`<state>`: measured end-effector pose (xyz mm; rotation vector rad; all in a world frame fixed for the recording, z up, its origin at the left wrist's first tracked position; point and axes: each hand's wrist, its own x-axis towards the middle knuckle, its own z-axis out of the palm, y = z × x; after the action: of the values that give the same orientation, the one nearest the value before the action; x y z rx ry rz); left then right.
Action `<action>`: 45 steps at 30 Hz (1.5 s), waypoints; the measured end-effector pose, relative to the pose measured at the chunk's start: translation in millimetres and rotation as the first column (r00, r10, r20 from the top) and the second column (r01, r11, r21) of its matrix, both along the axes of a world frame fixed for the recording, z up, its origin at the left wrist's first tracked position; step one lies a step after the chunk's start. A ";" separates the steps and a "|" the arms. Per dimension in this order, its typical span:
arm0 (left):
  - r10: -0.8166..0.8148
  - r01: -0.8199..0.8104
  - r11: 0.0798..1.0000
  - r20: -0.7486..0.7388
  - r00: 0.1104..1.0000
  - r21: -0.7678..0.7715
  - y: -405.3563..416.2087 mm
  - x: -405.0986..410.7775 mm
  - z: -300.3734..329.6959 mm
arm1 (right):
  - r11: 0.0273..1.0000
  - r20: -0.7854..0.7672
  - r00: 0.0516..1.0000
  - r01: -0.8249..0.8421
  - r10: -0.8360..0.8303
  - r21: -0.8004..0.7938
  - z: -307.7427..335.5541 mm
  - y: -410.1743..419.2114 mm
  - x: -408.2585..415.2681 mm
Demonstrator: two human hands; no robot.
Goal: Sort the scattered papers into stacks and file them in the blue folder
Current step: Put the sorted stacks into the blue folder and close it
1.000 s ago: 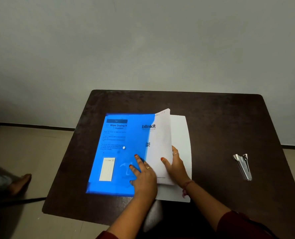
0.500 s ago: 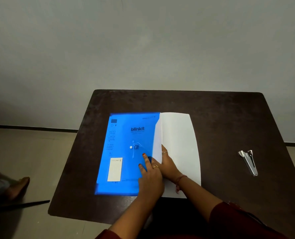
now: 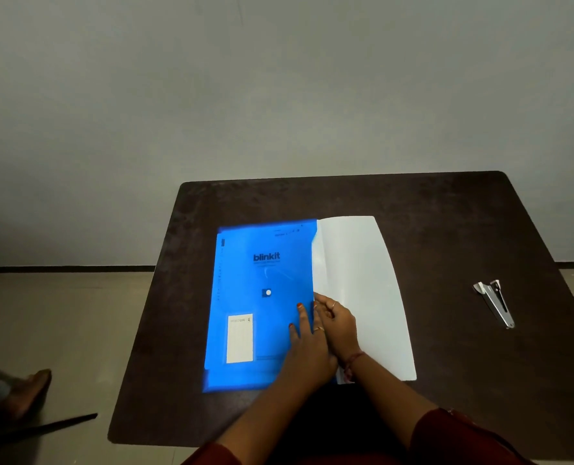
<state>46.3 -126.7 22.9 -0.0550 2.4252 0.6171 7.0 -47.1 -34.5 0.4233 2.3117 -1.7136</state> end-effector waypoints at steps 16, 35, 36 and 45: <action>0.629 -0.614 0.777 -0.192 0.753 0.136 -143.0 -27.4 -14.6 | 0.959 0.266 0.954 0.196 -0.138 -0.205 -13.8 -5.3 -23.2; 0.867 -0.854 0.179 0.331 0.372 0.489 -190.4 -14.2 -41.4 | 0.991 0.115 0.989 0.103 -0.093 -0.087 -4.6 -14.4 -11.9; 0.865 -0.850 0.174 0.335 0.373 0.497 -190.1 -14.5 -41.2 | 0.993 0.116 0.990 0.093 -0.083 -0.079 -5.3 -14.4 -12.5; 0.860 -0.838 0.084 0.386 0.334 0.539 -192.2 -17.4 -40.9 | 0.949 0.224 0.962 0.211 -0.159 -0.235 -6.9 -12.6 -14.4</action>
<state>28.9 -318.9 -18.0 -1.2829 1.7459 2.0204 -7.4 -59.7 -41.3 0.7459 1.9277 -1.9245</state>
